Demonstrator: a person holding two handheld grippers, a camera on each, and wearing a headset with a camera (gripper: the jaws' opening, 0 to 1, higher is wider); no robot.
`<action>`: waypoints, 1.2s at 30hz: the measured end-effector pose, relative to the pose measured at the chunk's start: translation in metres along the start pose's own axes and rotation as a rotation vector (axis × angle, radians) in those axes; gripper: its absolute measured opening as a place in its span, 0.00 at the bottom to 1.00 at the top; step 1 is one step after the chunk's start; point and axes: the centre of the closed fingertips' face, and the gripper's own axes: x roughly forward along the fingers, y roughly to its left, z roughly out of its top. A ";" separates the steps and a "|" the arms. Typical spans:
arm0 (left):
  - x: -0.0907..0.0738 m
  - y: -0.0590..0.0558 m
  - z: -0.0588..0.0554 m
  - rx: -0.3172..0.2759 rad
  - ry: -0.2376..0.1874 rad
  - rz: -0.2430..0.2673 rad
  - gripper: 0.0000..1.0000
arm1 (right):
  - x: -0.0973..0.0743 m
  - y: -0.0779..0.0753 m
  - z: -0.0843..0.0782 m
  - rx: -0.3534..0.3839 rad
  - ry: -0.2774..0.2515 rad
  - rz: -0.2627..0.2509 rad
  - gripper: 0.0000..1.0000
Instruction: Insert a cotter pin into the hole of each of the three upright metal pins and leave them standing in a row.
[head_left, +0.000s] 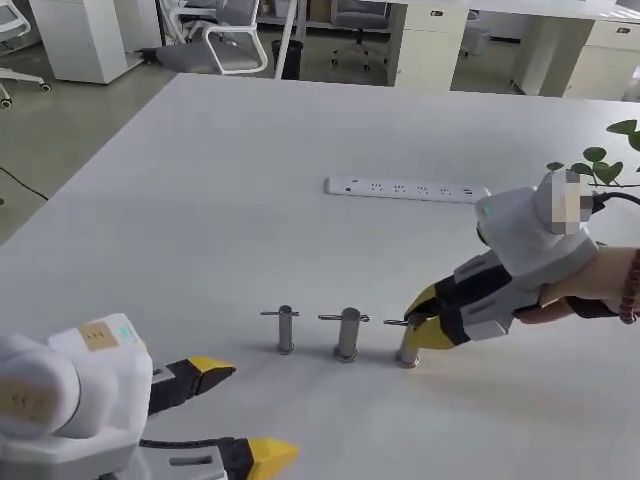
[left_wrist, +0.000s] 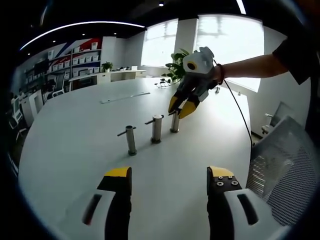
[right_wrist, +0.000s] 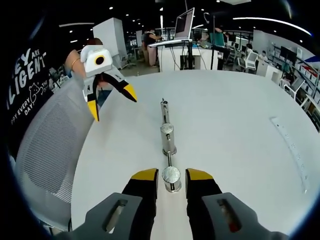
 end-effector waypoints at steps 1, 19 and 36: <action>0.000 0.000 0.000 -0.001 0.000 0.000 0.61 | -0.001 0.000 0.003 0.003 -0.017 -0.006 0.19; -0.015 0.004 0.019 -0.074 -0.002 0.029 0.73 | -0.029 0.027 0.019 0.201 -0.078 -0.183 0.53; -0.042 -0.006 0.024 -0.075 0.030 0.063 0.94 | -0.038 0.076 0.021 0.329 -0.124 -0.234 0.84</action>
